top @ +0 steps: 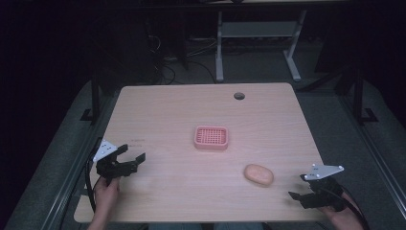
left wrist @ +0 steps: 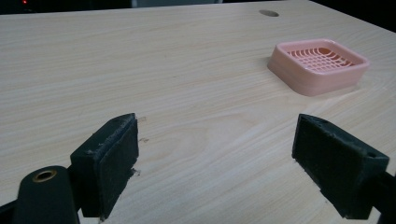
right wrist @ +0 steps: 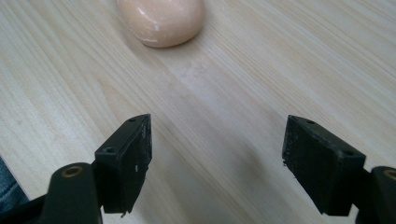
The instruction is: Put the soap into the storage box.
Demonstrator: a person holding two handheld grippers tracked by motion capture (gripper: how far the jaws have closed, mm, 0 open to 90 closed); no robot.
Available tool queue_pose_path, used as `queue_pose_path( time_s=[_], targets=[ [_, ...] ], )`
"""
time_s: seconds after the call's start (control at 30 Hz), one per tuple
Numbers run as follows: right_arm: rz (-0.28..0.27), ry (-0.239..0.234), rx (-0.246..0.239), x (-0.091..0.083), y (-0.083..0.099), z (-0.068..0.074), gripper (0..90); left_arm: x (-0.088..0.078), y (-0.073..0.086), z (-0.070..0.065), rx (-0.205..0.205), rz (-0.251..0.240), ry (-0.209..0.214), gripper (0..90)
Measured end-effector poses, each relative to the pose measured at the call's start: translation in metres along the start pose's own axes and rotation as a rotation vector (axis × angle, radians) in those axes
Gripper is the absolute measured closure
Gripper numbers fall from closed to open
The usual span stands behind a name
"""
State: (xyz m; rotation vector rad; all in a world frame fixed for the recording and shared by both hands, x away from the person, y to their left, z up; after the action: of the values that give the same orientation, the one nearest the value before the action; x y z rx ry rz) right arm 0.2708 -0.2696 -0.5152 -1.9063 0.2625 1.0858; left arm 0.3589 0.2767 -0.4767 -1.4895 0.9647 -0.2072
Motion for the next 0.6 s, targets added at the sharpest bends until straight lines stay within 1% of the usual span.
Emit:
queue_pose_path(
  time_s=[0.07,0.17,0.3,0.43,0.5,0.53,0.6],
  targets=[
    [0.004,-0.001,-0.004,0.001,0.000,0.000,23.8,0.000,0.000,0.000,-0.005,-0.002,-0.003,14.3],
    [0.017,-0.007,-0.013,0.003,-0.001,0.003,23.8,0.000,0.000,0.000,0.001,0.003,-0.007,14.3],
    [0.015,-0.015,-0.027,0.004,-0.005,0.006,23.8,-0.001,0.000,0.000,0.001,0.005,-0.006,14.3],
    [0.021,-0.004,-0.054,0.003,-0.009,0.010,23.8,-0.001,0.001,-0.001,0.002,0.009,-0.005,14.3],
    [0.015,-0.009,-0.066,0.003,-0.012,0.013,23.8,-0.001,0.001,-0.001,0.002,0.015,-0.001,14.3],
    [0.017,-0.010,-0.079,0.002,-0.015,0.016,23.8,-0.001,0.001,-0.001,0.003,0.014,-0.003,14.3],
    [0.015,-0.013,-0.084,0.002,-0.016,0.016,23.8,-0.001,0.001,-0.001,0.005,0.013,-0.007,14.3]
  ],
)
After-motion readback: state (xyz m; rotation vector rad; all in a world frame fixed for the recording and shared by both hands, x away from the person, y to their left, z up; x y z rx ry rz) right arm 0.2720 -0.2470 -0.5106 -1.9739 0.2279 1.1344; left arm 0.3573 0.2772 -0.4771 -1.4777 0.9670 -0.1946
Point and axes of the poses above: each handheld gripper's, and its own axes: x roughly forward along the jaws, y roughly out of its underside, z roughly to its left, the point moved 8 cm from there along x, roughly forward along the jaws, and after that the axes turned 13 degrees about y, right-handed, at the moved point
